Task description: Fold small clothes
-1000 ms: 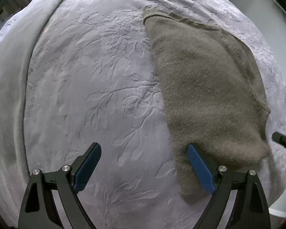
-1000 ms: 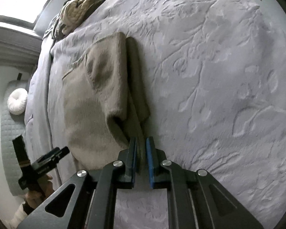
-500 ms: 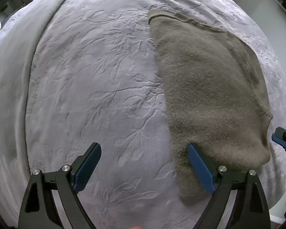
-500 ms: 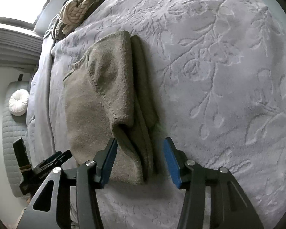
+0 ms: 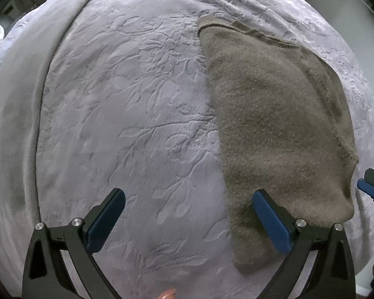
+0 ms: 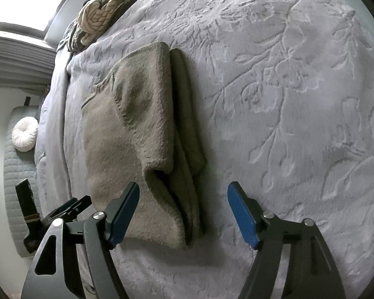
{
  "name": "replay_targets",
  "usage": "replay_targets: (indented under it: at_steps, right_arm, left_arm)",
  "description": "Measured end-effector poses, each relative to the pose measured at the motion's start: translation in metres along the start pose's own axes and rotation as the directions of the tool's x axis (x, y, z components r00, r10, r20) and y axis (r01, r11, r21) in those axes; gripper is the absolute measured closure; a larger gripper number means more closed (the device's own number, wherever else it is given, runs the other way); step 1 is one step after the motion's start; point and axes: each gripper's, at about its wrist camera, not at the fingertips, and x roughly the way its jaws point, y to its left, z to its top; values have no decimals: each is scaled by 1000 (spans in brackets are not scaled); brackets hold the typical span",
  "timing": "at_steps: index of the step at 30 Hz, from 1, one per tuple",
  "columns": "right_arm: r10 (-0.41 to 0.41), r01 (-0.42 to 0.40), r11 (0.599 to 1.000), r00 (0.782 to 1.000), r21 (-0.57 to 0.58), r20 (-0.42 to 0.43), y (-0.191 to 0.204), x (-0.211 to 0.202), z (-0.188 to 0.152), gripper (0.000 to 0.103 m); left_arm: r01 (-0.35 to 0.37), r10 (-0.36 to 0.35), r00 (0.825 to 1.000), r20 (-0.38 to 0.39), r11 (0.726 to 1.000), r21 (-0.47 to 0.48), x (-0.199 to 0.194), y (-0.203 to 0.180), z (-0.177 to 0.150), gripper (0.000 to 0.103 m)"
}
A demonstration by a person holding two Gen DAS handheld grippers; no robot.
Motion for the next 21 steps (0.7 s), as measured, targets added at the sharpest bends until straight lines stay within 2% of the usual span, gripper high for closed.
replay_targets:
  at_steps: [7, 12, 17, 21]
  right_arm:
    - [23, -23, 1000, 1000, 1, -12, -2, 6, 14, 27]
    - [78, -78, 997, 997, -16, -13, -2, 11, 34, 27]
    - [138, -139, 990, 990, -32, -42, -3, 27, 53, 27]
    - [196, -199, 979, 977, -39, -85, -3, 45, 64, 26]
  left_arm:
    - [13, -13, 1000, -4, 999, -31, 2, 8, 11, 0]
    - [162, -164, 986, -9, 983, -90, 2, 24, 28, 0]
    - [226, -225, 974, 23, 971, -80, 1, 26, 51, 0]
    - [306, -305, 952, 21, 950, -67, 15, 25, 71, 0]
